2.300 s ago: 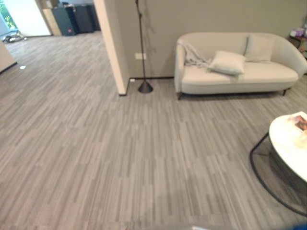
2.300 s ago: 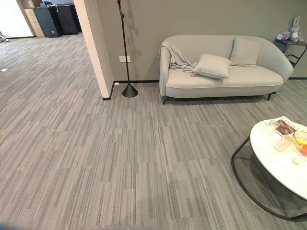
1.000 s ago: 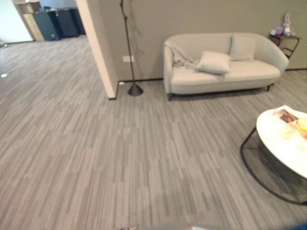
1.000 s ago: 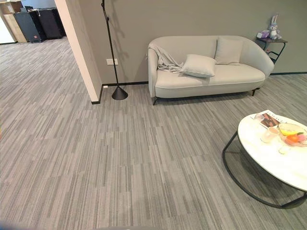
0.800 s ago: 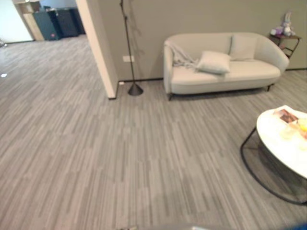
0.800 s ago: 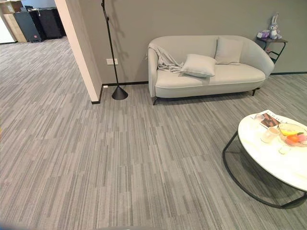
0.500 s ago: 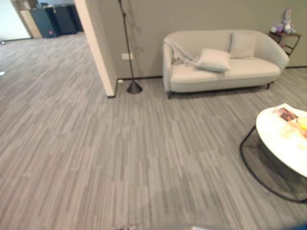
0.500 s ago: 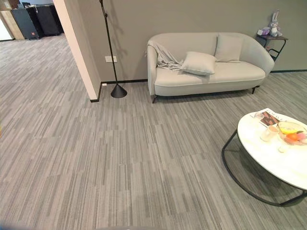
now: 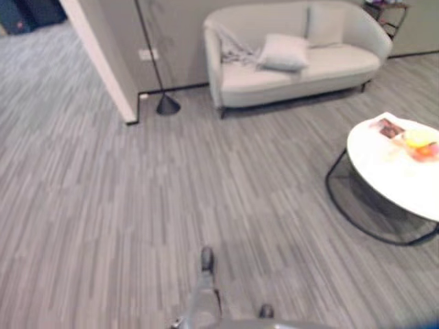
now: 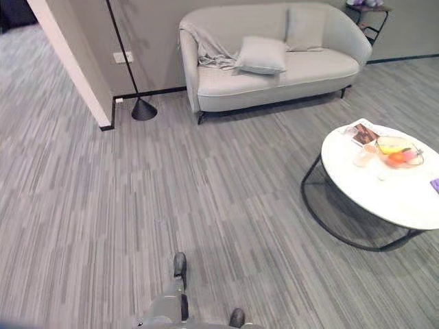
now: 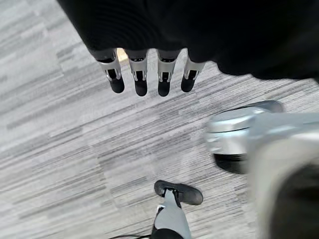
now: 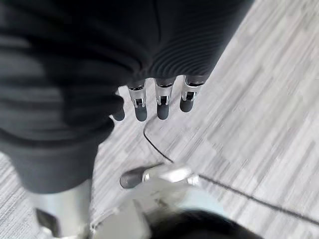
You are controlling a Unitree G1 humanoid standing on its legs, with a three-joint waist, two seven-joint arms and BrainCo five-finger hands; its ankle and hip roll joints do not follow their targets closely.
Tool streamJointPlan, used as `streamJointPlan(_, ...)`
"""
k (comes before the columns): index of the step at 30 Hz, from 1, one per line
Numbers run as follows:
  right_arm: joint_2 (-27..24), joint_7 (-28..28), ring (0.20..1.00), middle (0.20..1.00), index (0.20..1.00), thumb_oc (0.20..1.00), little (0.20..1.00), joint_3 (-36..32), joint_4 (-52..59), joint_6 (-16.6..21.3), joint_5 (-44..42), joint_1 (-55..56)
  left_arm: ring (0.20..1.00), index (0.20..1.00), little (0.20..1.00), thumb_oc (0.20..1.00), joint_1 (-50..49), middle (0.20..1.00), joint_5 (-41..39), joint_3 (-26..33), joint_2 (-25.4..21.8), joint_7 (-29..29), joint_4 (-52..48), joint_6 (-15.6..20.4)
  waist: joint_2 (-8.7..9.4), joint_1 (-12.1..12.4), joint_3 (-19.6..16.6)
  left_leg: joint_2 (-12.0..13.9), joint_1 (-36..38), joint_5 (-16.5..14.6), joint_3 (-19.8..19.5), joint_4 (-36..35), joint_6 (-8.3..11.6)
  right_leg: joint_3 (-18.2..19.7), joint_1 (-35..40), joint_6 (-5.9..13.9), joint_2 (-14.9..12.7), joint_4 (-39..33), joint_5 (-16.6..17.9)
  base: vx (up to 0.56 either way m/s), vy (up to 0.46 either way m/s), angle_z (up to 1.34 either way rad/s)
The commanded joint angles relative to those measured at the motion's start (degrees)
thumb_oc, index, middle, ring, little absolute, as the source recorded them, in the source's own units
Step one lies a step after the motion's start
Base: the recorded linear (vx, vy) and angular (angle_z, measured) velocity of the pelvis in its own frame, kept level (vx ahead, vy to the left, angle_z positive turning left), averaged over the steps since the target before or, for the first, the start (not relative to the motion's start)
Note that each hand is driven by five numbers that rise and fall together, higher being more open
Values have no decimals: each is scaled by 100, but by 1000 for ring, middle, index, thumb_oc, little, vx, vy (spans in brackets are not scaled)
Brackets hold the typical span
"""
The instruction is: Hang the clothes on the sofa on the clothes rack.
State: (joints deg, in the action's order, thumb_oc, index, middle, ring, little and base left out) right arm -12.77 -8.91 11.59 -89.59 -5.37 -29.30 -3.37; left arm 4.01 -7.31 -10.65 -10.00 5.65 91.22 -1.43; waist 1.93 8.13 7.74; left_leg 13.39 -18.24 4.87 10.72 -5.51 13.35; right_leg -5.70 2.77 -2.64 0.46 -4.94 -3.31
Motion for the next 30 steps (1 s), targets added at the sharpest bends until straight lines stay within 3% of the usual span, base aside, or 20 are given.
streamJointPlan(1, 359, -150, 1000, 1000, 1000, 1000, 1000, 226, 380, 57, 990, -116, 1000, 1000, 1000, 1000, -372, 1000, 225, -7, -71, 4, -399, 18, 247, 383, -89, -197, -884, 1130, 316, 177, -903, -102, 1678, 486, 92, 619, -1491, 881, 322, -159)
streamJointPlan(3, 396, -114, 1000, 1000, 1000, 1000, 1000, 305, 486, 46, 1126, -176, 1000, 1000, 1000, 1000, -362, 1000, 190, 18, -135, -70, -430, 27, 453, 440, -131, -304, -1097, 1171, 322, 640, -882, -175, 1654, 589, -58, 986, -1370, 465, 143, -115)
streamJointPlan(4, 437, -189, 1000, 1000, 1000, 1000, 1000, 439, 552, 21, 1254, -297, 1000, 1000, 1000, 1000, -272, 1000, 153, 6, -213, -68, -445, 5, 627, 534, -120, -284, -1174, 1115, 456, 1247, -921, -382, 1536, 859, -195, 1548, -821, 845, 298, -40)
streamJointPlan(5, 503, -150, 1000, 1000, 1000, 1000, 1000, 875, 1091, 167, 1732, -493, 1000, 1000, 1000, 1000, -23, 1000, 209, -167, -292, -132, -640, 48, 693, 568, -11, -454, -852, 486, 667, 1788, -1248, -812, 670, 1546, -909, 3576, 971, 820, 302, -2)
streamJointPlan(6, 503, -148, 1000, 1000, 1000, 1000, 1000, 874, 1096, 164, 1734, -493, 1000, 1000, 1000, 1000, -20, 1000, 209, -165, -292, -132, -640, 48, 708, 571, -11, -468, -854, 472, 682, 1794, -1258, -803, 656, 1557, -931, 3596, 960, 790, 399, 21)
streamJointPlan(7, 472, -159, 1000, 1000, 1000, 1000, 1000, 1122, 1539, 222, 1894, -610, 1000, 1000, 1000, 1000, 92, 1000, 234, -266, -355, -162, -723, 64, 620, 504, 6, -530, -626, 321, 744, 1676, -1360, -975, 352, 1507, -1126, 4109, 1508, 245, 169, 20)
streamJointPlan(8, 468, -158, 1000, 1000, 1000, 1000, 1000, 1125, 1552, 213, 1895, -606, 1000, 1000, 1000, 1000, 93, 1000, 235, -262, -353, -162, -723, 63, 629, 501, 8, -546, -622, 319, 754, 1667, -1369, -969, 343, 1515, -1144, 4126, 1501, 608, 394, -15)
streamJointPlan(9, 385, -72, 1000, 1000, 1000, 1000, 1000, 1314, 2106, 312, 2104, -664, 1000, 1000, 1000, 1000, 199, 1000, 117, -270, -422, -221, -879, 103, 376, 269, 112, -760, 134, 127, 718, 1298, -1481, -1101, -352, 1444, -1240, 4676, 1273, 560, 305, -19)
streamJointPlan(12, 312, 23, 1000, 1000, 1000, 1000, 1000, 1404, 2520, 381, 2168, -697, 1000, 1000, 1000, 1000, 279, 1000, 119, -327, -414, -309, -1034, 152, 134, -29, 197, -819, 755, 76, 644, 937, -1477, -1297, -878, 1274, -1158, 4038, 786, 516, 158, 26)
streamJointPlan(13, 302, 33, 1000, 1000, 1000, 1000, 1000, 1391, 2554, 377, 2098, -724, 1000, 1000, 1000, 1000, 358, 1000, 177, -426, -409, -367, -1076, 188, 63, -164, 207, -911, 1011, -37, 545, 850, -1463, -1389, -1175, 1186, -1212, 3429, 611, 779, -68, 19)
streamJointPlan(14, 242, 71, 1000, 1000, 1000, 1000, 1000, 1259, 2457, 345, 1887, -745, 1000, 1000, 1000, 1000, 456, 1000, 348, -573, -345, -432, -1109, 217, 26, -340, 237, -1081, 1409, -344, 321, 806, -1362, -1444, -1242, 1119, -1403, 1723, 543, 779, -69, 19)
streamJointPlan(16, 231, 72, 1000, 1000, 1000, 1000, 1000, 1175, 2400, 332, 1786, -789, 1000, 1000, 1000, 1000, 545, 1000, 503, -630, -319, -480, -1053, 228, 22, -388, 256, -1120, 1579, -512, 220, 783, -1294, -1450, -1293, 1226, -1527, 1010, 800, 670, -137, 50)
streamJointPlan(17, 199, 69, 1000, 1000, 1000, 1000, 1000, 1028, 2333, 290, 1689, -851, 1000, 1000, 1000, 1000, 626, 1000, 798, -751, -261, -507, -975, 242, -38, -430, 295, -1093, 1815, -807, 59, 864, -1186, -1590, -1568, 1447, -1955, 202, 1262, 625, -146, 62)
streamJointPlan(19, 200, 55, 1000, 1000, 1000, 1000, 1000, 955, 2299, 261, 1647, -869, 1000, 1000, 1000, 1000, 647, 1000, 898, -767, -248, -500, -945, 240, -90, -449, 328, -1049, 1947, -934, -1, 899, -1130, -1727, -1720, 1528, -2132, -5, 1382, 404, -91, 61)
streamJointPlan(23, 170, -41, 1000, 1000, 1000, 1000, 1000, 723, 2124, 142, 1525, -798, 1000, 1000, 1000, 1000, 590, 1000, 888, -481, -263, -473, -731, 182, -197, -440, 406, -954, 2693, -1524, -110, 915, -925, -2321, -2022, 1757, -2679, -6, 1684, 703, -147, 54)
streamJointPlan(24, 170, -46, 1000, 1000, 1000, 1000, 1000, 729, 2123, 141, 1527, -792, 1000, 1000, 1000, 1000, 583, 1000, 894, -475, -262, -472, -726, 186, -237, -454, 439, -913, 2750, -1557, -124, 920, -917, -2353, -1946, 1764, -2645, -6, 1660, 659, -164, 50)
streamJointPlan(26, 110, -136, 1000, 1000, 1000, 1000, 1000, 635, 2038, 86, 1682, -575, 1000, 1000, 1000, 1000, 392, 1000, 1242, -436, -300, -442, -584, 152, -213, -579, 319, -847, 3531, -1944, -376, 862, -759, -2588, -1652, 1764, -2727, 109, 2136, 1190, -325, 50)
streamJointPlan(27, 64, -152, 1000, 1000, 1000, 1000, 1000, 594, 2027, 107, 1701, -501, 1000, 1000, 1000, 1000, 320, 1000, 1375, -483, -294, -457, -603, 205, -248, -712, 235, -737, 3866, -2000, -493, 781, -731, -2366, -1761, 1764, -2709, 502, 2193, 1317, -368, 81)
streamJointPlan(28, 53, -156, 1000, 1000, 1000, 1000, 1000, 559, 2073, 125, 1654, -472, 1000, 1000, 1000, 1000, 250, 1000, 1388, -505, -314, -456, -651, 225, -293, -787, 191, -616, 4069, -1992, -470, 769, -701, -2186, -1875, 1764, -2621, 969, 1997, 993, -279, 108)
streamJointPlan(30, 40, -112, 1000, 1000, 1000, 1000, 1000, 596, 2177, 122, 1529, -561, 1000, 1000, 1000, 1000, 172, 1000, 1231, -450, -329, -441, -635, 190, -469, -916, 136, -219, 4013, -1261, -401, 1397, -563, -2057, -2095, 1653, -2328, 1824, 1549, 769, -254, 108)
